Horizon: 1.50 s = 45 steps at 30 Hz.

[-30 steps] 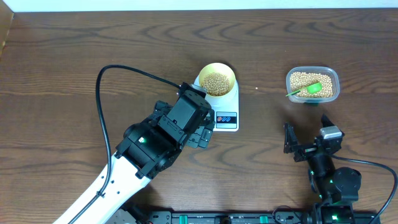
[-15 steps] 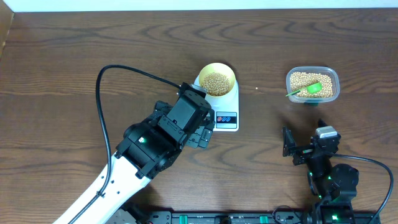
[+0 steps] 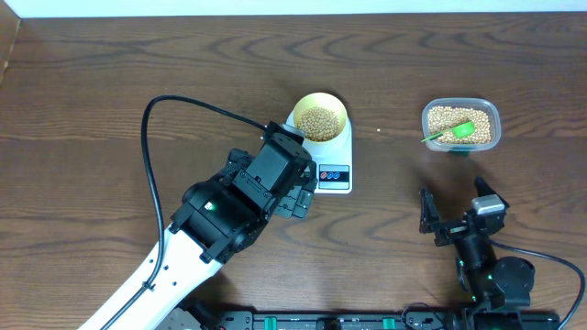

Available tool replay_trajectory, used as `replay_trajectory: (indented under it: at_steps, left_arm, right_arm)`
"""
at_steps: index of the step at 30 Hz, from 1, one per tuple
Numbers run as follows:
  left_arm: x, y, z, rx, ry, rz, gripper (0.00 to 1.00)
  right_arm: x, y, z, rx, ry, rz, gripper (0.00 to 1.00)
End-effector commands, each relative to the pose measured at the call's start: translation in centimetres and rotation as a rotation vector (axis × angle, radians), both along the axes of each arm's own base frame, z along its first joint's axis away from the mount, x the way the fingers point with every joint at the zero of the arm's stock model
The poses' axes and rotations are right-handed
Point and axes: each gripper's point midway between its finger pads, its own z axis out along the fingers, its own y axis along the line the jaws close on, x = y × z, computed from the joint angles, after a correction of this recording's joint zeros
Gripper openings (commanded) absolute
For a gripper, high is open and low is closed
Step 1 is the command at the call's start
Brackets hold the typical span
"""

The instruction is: Scoop item into bowl and weigh 50g on scale

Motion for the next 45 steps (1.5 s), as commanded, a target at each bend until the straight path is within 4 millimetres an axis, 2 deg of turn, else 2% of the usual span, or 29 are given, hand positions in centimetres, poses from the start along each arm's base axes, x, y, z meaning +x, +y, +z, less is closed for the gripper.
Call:
replay_trajectory:
  at_steps: [1,40,43,45]
  left_arm:
    - [0.3,0.2,0.4,0.016,-0.017,0.002,1.0]
    - [0.3,0.2,0.4,0.015,-0.018,0.002,0.98]
    - [0.1,0.7,1.0,0.015,-0.032,-0.005,0.98]
    - [0.1,1.3,2.3,-0.021,-0.072,0.013,0.98]
  right_arm:
    - [-0.1,-0.1,-0.1,-0.011,-0.001,-0.002,0.99]
    - [0.0,-0.1,-0.1,-0.011,-0.001,-0.004,0.99]
    - [0.0,-0.1,-0.1,-0.011,-0.001,-0.004,0.99]
    - [0.0,-0.1,-0.1,-0.011,-0.001,-0.004,0.99]
